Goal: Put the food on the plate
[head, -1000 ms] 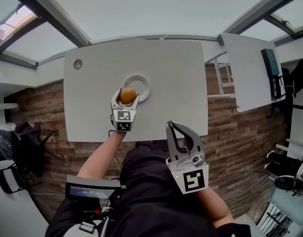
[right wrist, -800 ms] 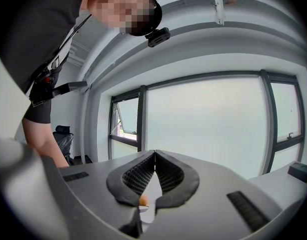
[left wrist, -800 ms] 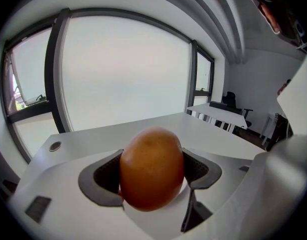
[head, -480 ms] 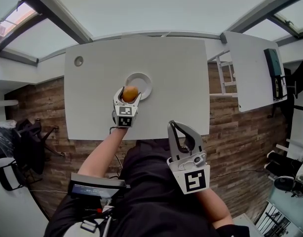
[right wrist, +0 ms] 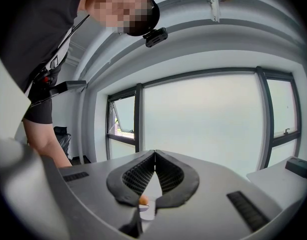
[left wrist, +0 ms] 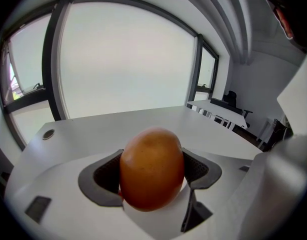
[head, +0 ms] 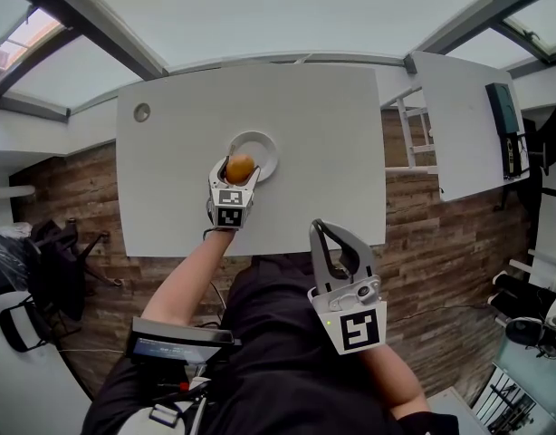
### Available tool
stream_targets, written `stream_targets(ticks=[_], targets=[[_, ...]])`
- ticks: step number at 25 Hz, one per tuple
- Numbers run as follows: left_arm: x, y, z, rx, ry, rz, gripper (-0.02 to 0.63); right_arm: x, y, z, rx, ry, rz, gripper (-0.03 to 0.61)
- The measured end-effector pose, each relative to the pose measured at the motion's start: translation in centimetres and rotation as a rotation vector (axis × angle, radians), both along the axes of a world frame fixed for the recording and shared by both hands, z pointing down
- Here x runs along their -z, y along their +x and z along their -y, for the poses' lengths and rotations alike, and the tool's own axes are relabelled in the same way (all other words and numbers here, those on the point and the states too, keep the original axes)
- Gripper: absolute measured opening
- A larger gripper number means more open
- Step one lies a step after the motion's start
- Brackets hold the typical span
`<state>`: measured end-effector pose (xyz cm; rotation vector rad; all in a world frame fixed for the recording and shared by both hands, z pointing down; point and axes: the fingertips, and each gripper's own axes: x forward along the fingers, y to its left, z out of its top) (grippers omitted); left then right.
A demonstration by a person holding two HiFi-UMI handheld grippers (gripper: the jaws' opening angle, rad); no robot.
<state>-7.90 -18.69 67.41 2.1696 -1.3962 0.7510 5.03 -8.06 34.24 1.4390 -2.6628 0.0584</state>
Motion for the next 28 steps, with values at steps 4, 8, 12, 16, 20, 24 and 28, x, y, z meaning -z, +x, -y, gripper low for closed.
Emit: stream_targets(ticks=[4,8,12,16,20,24,28], targets=[[-0.8,-0.4,-0.1,0.002,-0.041,0.002,0.336,-0.2,0.0,0.2,-0.003,-0.009,0.006,0.008],[-1.4,-0.8,-0.1,0.000,-0.045,0.021,0.336,-0.4,0.0,0.2,0.001,-0.017,0.008,0.008],[-1.8,-0.6,0.3,-0.012,-0.025,0.025,0.336,-0.8,0.0,0.1,0.003,-0.029,0.007,0.008],[-2.1,-0.2,0.1,-0.008,-0.060,-0.011,0.336,-0.7,0.3,0.0,-0.014,-0.030,0.005,0.008],[-3.3,0.0,-0.1,-0.002,-0.077,-0.018,0.336,-0.8,1.0,-0.2,-0.027,-0.031,0.002,0.008],[-3.6,0.1,0.5,0.011,-0.062,-0.025,0.336,-0.8,1.2,-0.4,-0.032,-0.030,-0.002,0.008],[-4.1,0.2,0.4,0.016,-0.093,-0.033,0.336,-0.8,1.3,-0.7,-0.031,-0.030,-0.005,0.008]])
